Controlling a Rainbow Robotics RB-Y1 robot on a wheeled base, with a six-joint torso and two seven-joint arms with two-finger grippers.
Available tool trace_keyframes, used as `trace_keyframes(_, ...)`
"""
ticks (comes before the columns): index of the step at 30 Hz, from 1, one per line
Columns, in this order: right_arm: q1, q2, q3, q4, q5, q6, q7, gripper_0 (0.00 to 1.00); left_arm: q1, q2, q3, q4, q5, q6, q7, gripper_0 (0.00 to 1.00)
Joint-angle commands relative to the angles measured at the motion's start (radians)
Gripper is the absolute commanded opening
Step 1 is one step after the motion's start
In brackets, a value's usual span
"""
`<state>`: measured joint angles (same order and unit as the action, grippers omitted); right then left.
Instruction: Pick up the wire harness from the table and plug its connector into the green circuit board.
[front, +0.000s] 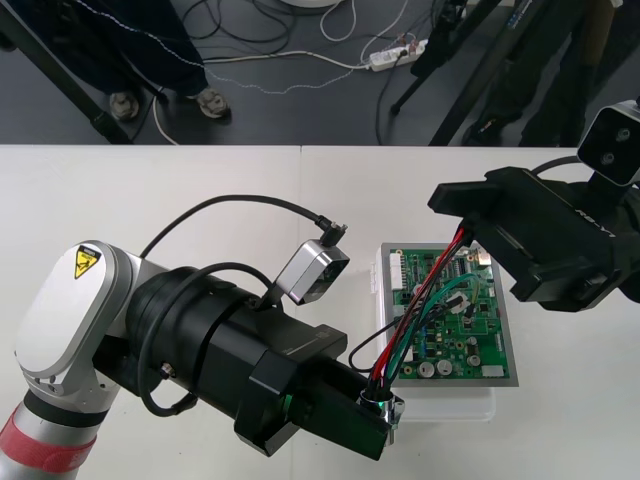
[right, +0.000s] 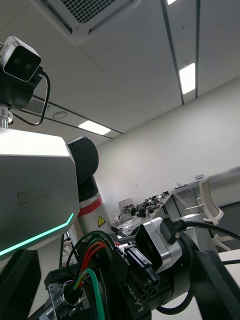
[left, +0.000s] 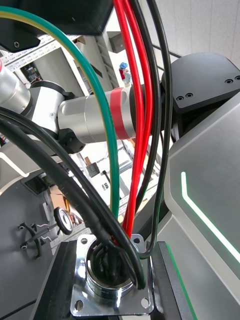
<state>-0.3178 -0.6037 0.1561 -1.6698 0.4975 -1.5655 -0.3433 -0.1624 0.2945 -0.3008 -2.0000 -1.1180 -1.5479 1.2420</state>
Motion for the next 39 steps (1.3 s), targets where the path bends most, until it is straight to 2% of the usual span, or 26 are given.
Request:
trace_keyframes(1, -0.021, -0.007, 0.020, -0.042, -0.017, -0.005, -0.013, 0.11, -0.031, -0.017, -0.026, -0.011, 0.020, -0.023, -0.079, 0.00)
trace_keyframes(4, -0.021, -0.007, 0.020, -0.044, -0.019, -0.005, -0.011, 0.00, -0.031, -0.017, -0.026, -0.011, 0.021, -0.023, -0.079, 0.00)
trace_keyframes(25, -0.006, -0.021, 0.020, -0.042, -0.040, -0.005, -0.006, 0.00, -0.029, -0.017, -0.017, -0.017, 0.024, -0.023, -0.085, 0.00)
trace_keyframes(26, -0.006, -0.022, 0.020, -0.042, -0.040, -0.005, -0.006, 0.00, -0.031, -0.017, -0.012, -0.017, 0.024, -0.023, -0.088, 0.21)
trace_keyframes(27, -0.006, -0.022, 0.019, -0.042, -0.040, -0.005, -0.005, 0.00, -0.029, -0.017, -0.009, -0.017, 0.023, -0.023, -0.088, 0.56)
trace_keyframes(28, -0.006, -0.022, 0.019, -0.042, -0.040, -0.005, -0.005, 0.00, -0.031, -0.017, -0.001, -0.017, 0.023, -0.023, -0.090, 0.98)
trace_keyframes(35, -0.001, -0.025, 0.019, -0.042, -0.042, -0.005, -0.005, 0.00, -0.031, -0.017, 0.072, -0.033, -0.006, -0.023, -0.127, 1.00)
trace_keyframes(39, 0.003, -0.027, 0.019, -0.044, -0.042, -0.005, -0.005, 0.00, -0.031, -0.017, 0.146, -0.098, -0.068, -0.023, -0.127, 1.00)
